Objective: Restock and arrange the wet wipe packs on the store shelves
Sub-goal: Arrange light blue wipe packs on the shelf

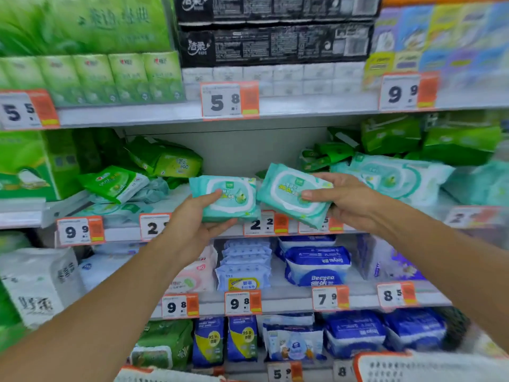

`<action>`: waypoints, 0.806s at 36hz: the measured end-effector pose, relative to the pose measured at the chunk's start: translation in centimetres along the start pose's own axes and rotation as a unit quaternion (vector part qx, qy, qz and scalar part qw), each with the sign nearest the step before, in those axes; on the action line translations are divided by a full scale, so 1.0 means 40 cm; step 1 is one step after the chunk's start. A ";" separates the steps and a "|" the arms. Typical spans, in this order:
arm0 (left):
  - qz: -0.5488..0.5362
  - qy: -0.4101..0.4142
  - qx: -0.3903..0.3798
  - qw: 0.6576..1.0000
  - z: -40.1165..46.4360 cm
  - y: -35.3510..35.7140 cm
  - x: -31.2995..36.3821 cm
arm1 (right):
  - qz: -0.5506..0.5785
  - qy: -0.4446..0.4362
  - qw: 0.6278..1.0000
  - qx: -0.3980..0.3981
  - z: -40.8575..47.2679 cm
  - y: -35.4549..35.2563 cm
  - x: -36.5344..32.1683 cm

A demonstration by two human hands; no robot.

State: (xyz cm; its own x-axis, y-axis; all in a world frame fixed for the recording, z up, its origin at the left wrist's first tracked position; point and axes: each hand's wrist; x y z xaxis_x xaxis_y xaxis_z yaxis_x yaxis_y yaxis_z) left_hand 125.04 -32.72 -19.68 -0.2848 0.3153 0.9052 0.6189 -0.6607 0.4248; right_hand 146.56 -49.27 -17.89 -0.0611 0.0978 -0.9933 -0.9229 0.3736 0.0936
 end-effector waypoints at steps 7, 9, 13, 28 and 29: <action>0.049 -0.051 -0.072 0.995 -0.103 0.150 -0.097 | -0.011 0.003 0.998 0.058 -0.235 -0.114 0.012; 0.065 -0.067 -0.087 0.992 -0.118 0.190 -0.130 | -0.015 0.012 0.998 0.066 -0.294 -0.151 0.024; 0.092 -0.108 -0.115 0.983 -0.136 0.267 -0.207 | -0.017 0.038 0.995 0.095 -0.394 -0.224 0.062; 0.328 -0.314 -0.233 0.860 -0.200 0.489 -0.674 | -0.279 0.324 0.885 0.184 -0.647 -0.430 0.375; 0.392 -0.260 -0.260 0.843 -0.188 0.505 -0.676 | -0.301 0.306 0.879 0.207 -0.645 -0.440 0.385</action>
State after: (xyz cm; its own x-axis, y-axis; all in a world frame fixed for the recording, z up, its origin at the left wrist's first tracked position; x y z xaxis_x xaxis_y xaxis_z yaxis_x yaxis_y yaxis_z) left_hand 139.75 -59.71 -35.53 0.5056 -0.1906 0.8415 0.0255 -0.9716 -0.2353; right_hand 152.04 -78.15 -36.57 0.0809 -0.6994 -0.7101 -0.6476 0.5047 -0.5709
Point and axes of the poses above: each hand's wrist, its own z-axis towards the middle knuckle, its own y-axis out of the palm, x = y × z, and after that the axes turned 8 degrees about -x, right-handed
